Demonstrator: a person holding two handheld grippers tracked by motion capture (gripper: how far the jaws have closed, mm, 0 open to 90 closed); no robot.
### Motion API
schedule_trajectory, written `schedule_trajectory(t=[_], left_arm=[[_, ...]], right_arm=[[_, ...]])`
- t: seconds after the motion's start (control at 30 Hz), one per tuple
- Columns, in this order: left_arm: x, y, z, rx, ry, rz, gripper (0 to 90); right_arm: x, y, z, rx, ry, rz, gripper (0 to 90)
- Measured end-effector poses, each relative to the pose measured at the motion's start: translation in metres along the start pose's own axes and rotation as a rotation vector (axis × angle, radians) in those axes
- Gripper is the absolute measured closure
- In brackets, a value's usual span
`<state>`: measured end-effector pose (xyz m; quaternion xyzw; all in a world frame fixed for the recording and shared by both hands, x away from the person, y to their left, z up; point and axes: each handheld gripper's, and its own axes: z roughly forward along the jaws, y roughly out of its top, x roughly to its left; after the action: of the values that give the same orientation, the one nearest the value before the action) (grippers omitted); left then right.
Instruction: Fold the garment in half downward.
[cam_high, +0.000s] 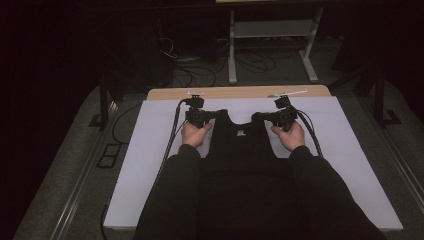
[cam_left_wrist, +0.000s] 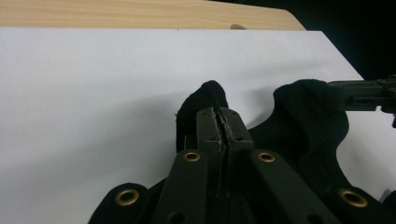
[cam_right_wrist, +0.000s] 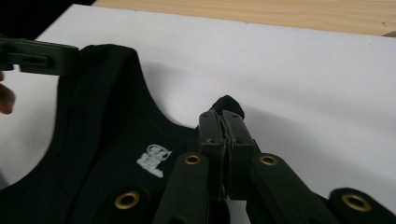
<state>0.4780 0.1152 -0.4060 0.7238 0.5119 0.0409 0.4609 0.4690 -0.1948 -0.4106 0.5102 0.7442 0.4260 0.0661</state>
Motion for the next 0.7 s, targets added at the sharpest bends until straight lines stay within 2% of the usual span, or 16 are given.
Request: schedule_trajectory(t=[0.1, 0.27, 0.47, 0.7], left_arm=[[0.0, -0.001, -0.004, -0.014, -0.006, -0.01, 87.0], [-0.004, -0.004, -0.009, -0.016, -0.007, 0.008, 87.0], [-0.008, -0.006, -0.021, -0.054, -0.033, 0.005, 87.0], [-0.017, -0.009, -0.036, -0.094, -0.061, 0.02, 87.0]], right_arm=[[0.003, 0.0, -0.008, -0.013, 0.005, -0.011, 86.4], [0.003, -0.001, -0.02, -0.065, 0.05, 0.019, 86.4], [0.004, -0.005, -0.031, -0.084, 0.084, 0.021, 86.4], [0.011, -0.008, -0.047, -0.098, 0.095, -0.001, 86.4]])
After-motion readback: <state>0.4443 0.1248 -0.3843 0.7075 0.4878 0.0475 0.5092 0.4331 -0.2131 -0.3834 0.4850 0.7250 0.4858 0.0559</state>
